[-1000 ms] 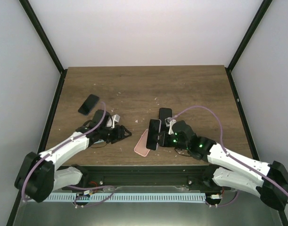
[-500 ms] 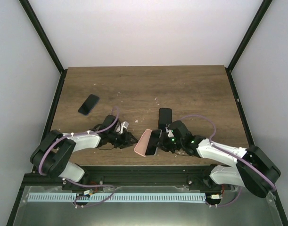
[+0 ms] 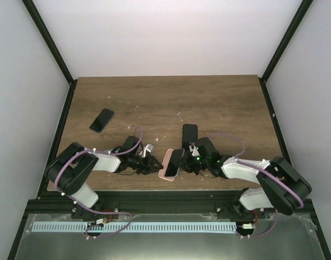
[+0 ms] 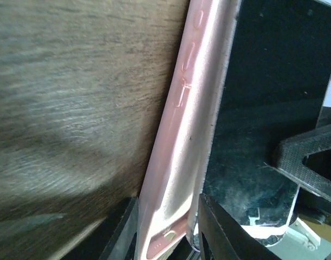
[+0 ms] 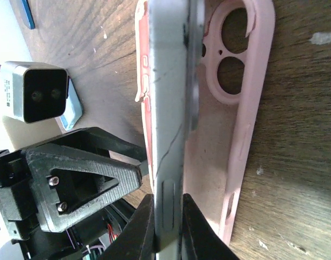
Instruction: Put the phone into the phone case
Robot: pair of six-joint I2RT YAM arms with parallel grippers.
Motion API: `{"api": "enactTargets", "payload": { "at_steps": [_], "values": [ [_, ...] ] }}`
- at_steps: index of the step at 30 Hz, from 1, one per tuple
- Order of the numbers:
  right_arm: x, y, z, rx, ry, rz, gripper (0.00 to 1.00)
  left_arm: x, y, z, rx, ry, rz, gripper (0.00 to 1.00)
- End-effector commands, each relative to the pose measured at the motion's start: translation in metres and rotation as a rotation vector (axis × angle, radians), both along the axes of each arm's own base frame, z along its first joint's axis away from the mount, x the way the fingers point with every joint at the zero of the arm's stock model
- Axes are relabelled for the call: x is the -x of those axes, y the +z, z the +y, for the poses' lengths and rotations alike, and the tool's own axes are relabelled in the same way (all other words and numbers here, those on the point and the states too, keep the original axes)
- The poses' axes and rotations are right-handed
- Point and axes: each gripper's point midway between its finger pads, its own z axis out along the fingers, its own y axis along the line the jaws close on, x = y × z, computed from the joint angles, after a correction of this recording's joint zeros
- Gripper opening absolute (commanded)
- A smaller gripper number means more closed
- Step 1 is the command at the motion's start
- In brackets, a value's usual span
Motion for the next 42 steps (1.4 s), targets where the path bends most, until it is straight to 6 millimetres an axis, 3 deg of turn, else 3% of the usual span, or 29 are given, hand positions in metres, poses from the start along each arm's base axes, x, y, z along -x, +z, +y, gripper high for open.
{"api": "enactTargets", "payload": {
  "at_steps": [1, 14, 20, 33, 39, 42],
  "values": [
    [-0.01, 0.01, 0.01, -0.051, 0.045, -0.05, 0.01, 0.004, -0.001, -0.004, 0.025, -0.003, 0.007, 0.32],
    [-0.011, -0.007, 0.0, -0.051, 0.179, -0.051, 0.03, -0.005, 0.003, -0.012, 0.036, -0.009, -0.002, 0.33],
    [-0.015, -0.006, 0.002, -0.067, 0.148, -0.04, 0.09, -0.005, 0.006, -0.014, 0.05, -0.007, 0.005, 0.32],
    [-0.026, -0.011, 0.008, -0.083, 0.118, -0.036, 0.12, 0.004, 0.004, -0.027, 0.079, -0.024, 0.029, 0.31],
    [-0.028, -0.021, -0.001, 0.034, 0.142, -0.05, 0.23, 0.006, 0.0, -0.028, 0.072, -0.028, 0.035, 0.31],
    [-0.034, -0.015, -0.012, 0.115, 0.124, -0.102, 0.3, 0.006, 0.0, -0.028, 0.067, -0.032, 0.032, 0.31]
  ]
}}
